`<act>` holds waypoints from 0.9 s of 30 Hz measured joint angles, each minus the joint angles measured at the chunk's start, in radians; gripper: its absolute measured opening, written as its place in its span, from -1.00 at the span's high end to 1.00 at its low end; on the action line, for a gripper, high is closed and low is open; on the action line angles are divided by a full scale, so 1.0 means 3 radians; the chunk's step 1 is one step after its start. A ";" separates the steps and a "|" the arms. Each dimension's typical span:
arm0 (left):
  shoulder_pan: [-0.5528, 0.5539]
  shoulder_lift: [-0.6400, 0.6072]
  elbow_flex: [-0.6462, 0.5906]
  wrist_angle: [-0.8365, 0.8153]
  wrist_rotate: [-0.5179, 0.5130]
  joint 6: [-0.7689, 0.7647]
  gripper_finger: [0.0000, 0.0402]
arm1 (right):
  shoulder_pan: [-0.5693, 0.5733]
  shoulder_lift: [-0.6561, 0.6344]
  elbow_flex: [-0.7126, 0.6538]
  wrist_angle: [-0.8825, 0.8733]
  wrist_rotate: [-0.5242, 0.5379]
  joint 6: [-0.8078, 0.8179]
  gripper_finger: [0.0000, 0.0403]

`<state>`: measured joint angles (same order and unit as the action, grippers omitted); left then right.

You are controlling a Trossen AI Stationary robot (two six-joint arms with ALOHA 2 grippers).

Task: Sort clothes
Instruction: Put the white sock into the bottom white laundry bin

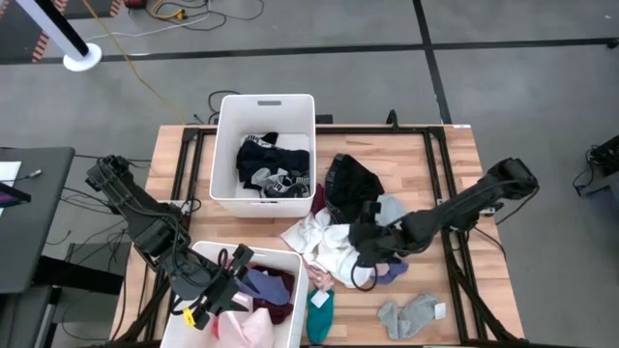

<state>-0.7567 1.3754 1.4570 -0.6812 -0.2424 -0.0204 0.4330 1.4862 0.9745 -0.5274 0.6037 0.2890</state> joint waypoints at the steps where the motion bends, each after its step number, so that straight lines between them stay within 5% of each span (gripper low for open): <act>1: 0.0000 0.0000 0.0000 -0.0001 0.0000 0.0005 0.03 | 0.0012 -0.0009 0.0000 0.0001 0.0000 -0.0022 0.19; 7: 0.0000 0.0000 0.0000 0.0021 -0.0032 0.0096 0.03 | 0.0095 -0.0013 0.0001 0.0006 0.0001 -0.0114 0.90; 15: 0.0000 0.0000 0.0000 0.0084 -0.0041 0.0117 0.03 | 0.0267 -0.0145 0.0105 0.0012 0.0186 -0.0193 0.98; 27: 0.0000 -0.0085 0.0000 -0.0117 -0.0097 0.0047 0.03 | 0.0462 -0.0294 0.0823 0.0038 0.0466 -0.0991 1.00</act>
<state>-0.7567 1.3499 1.4570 -0.7164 -0.2714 -0.0064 0.5716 1.3979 1.2215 -0.5159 0.7435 -0.0082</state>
